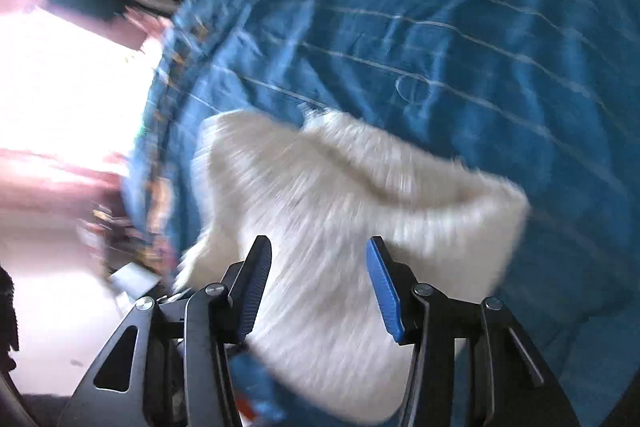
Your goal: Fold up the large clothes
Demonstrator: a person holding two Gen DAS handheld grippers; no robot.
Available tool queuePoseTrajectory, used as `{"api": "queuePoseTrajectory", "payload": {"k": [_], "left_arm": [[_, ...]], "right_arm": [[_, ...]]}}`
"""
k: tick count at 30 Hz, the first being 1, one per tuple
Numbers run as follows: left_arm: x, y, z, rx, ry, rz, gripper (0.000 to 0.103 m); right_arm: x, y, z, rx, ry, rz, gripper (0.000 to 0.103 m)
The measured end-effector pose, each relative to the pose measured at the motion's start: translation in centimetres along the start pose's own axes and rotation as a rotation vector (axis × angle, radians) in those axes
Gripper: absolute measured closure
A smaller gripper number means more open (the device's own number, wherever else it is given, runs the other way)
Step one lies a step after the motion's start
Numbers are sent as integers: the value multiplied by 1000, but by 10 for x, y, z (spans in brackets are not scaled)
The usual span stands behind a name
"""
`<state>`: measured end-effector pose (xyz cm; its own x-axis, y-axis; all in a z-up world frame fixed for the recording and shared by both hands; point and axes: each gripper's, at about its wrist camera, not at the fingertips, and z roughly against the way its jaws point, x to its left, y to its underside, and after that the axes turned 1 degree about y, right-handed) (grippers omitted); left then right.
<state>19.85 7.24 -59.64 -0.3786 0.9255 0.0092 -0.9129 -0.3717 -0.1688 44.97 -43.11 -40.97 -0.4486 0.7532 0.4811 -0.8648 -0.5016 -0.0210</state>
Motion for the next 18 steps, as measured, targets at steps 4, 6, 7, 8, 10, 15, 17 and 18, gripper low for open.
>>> {"api": "queuePoseTrajectory", "payload": {"k": [4,6,7,8,10,15,17,18], "left_arm": [[31,-1,15,14,62,117,0],[46,-1,29,-2,81,176,0],[54,0,34,-12,93,206,0],[59,1,36,-18,101,228,0],[73,1,37,-32,181,308,0],[92,-10,3,-30,442,548,0],[88,-17,-9,-36,474,584,0],[87,-23,-12,-53,468,589,0]], "right_arm": [[-8,-37,-57,40,113,-44,52],[-22,-43,-53,21,87,-89,51],[-23,-44,-45,18,56,-99,51],[-29,-45,-35,11,12,-117,50],[-40,-47,-20,-16,-102,-180,45],[-68,11,35,-85,-191,-270,25],[-90,41,28,-61,-252,-335,25],[-97,58,18,-47,-282,-366,20]]}}
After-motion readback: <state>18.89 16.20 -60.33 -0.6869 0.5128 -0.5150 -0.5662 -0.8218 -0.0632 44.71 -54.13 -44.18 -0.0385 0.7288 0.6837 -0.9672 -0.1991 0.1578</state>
